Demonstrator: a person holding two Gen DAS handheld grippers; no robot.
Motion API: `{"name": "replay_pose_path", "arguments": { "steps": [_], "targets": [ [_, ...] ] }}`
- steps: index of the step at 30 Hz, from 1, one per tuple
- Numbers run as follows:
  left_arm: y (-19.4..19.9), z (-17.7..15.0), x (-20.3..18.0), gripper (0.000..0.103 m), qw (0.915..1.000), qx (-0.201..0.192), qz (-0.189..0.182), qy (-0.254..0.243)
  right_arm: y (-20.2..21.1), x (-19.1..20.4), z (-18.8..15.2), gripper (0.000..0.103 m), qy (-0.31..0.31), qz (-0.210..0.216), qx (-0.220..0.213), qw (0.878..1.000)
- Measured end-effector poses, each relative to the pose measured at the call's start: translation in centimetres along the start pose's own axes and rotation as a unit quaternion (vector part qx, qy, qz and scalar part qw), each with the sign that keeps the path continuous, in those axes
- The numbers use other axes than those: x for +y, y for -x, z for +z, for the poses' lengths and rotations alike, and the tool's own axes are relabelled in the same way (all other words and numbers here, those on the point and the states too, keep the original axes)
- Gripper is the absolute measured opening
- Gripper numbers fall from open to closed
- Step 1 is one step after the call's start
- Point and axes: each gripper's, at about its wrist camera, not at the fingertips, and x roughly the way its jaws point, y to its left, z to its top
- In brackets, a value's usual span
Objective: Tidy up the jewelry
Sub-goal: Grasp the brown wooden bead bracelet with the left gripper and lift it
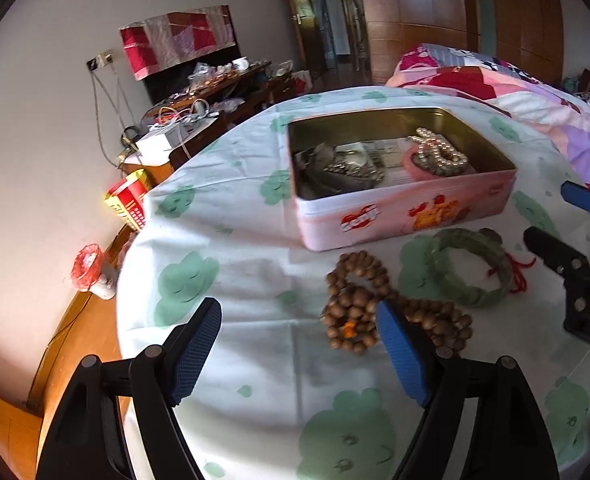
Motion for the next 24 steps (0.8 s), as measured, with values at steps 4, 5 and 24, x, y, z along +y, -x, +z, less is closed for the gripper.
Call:
{"name": "replay_pose_path", "arguments": {
  "steps": [4, 5, 24],
  "targets": [
    [-1.1, 0.3, -0.7, 0.042, 0.9997, 0.008, -0.023, -0.002, -0.2, 0.4, -0.1, 0.077, 0.007, 0.001, 0.004, 1.000],
    [-1.1, 0.4, -0.7, 0.036, 0.9995, 0.007, -0.029, -0.001, -0.3, 0.5, -0.1, 0.077, 0.008, 0.001, 0.005, 1.000],
    [4.6, 2.1, 1.4, 0.006, 0.9953, -0.048, -0.079, 0.027, 0.0, 0.9, -0.1, 0.077, 0.009, 0.010, 0.001, 1.000]
  ]
}}
